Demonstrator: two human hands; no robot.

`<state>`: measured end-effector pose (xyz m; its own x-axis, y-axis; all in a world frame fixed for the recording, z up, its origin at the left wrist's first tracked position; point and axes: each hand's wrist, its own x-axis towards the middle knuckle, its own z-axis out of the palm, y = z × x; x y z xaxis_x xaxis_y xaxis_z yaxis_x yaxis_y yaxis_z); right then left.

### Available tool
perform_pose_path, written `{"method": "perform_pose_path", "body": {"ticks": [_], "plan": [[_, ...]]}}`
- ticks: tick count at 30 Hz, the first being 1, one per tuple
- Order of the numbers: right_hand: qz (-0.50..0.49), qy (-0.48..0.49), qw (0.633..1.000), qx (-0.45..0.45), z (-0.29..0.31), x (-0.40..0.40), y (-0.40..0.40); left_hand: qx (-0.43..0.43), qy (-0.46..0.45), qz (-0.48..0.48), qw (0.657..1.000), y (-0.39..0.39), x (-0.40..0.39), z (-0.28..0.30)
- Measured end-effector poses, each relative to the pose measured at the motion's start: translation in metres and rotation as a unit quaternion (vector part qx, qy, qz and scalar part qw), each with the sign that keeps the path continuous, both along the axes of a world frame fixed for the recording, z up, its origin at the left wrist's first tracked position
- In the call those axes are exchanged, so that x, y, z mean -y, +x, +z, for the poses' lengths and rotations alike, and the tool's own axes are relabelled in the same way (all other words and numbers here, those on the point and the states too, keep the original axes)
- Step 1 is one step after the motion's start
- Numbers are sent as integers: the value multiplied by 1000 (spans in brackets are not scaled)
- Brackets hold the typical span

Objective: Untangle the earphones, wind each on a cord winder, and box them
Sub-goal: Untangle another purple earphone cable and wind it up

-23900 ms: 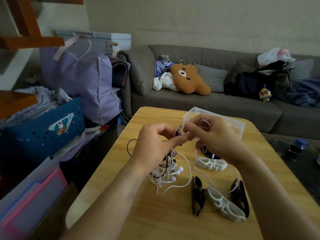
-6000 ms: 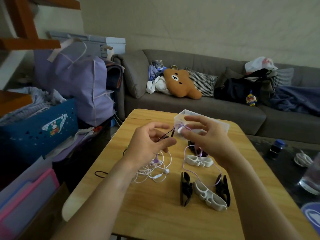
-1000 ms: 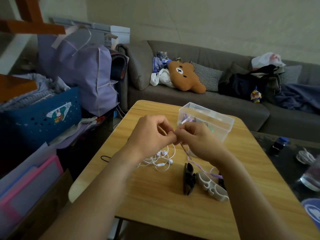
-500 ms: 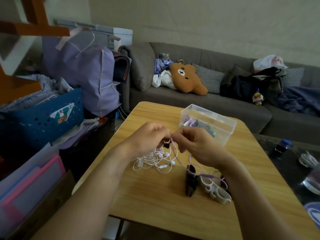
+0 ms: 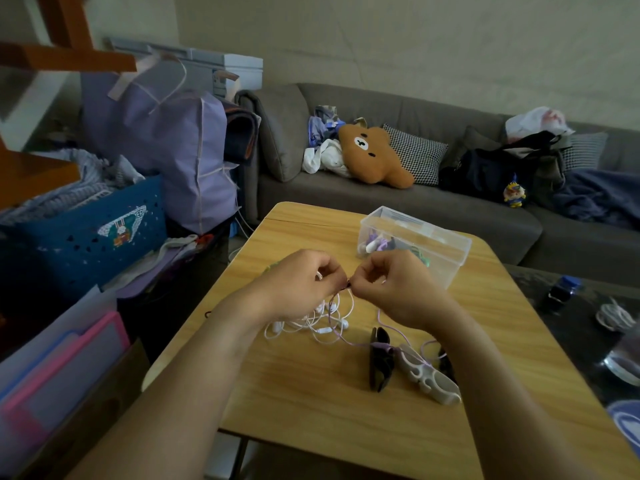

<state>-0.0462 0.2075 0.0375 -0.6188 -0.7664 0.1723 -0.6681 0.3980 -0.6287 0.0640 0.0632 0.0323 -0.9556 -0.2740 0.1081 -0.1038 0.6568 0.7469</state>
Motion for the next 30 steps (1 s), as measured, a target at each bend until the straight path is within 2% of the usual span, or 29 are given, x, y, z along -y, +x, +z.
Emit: {"method": "perform_pose_path", "body": {"ticks": [2,4,7,11,14,17,20,22,27,30], "plan": [[17,4,999,-45,1,0,5,30,-3,1,1000,1,2,1],[33,-18,998,-58,2,0,9,38,-49,12,998,0,3,0],[31,-62,997,-46,0,0,9,19,-85,28,996,-1,0,0],[0,-50,998,-41,-1,2,8,1,-86,41,995,-4,-2,-3],[-1,-54,997,58,-2,4,9,-18,-9,27,999,-5,-2,-3],[30,-148,971,183,-3,3,5,-44,110,17,993,-1,-1,4],[83,-230,935,258,0,-5,-3,-75,294,-18,953,6,5,10],[104,-241,934,243,1,-7,-6,-72,332,-39,940,10,9,11],[64,-214,966,130,-7,-1,-8,-39,313,-50,948,13,7,8],[69,-207,968,120,-6,-2,-9,-42,313,-40,948,13,9,7]]}}
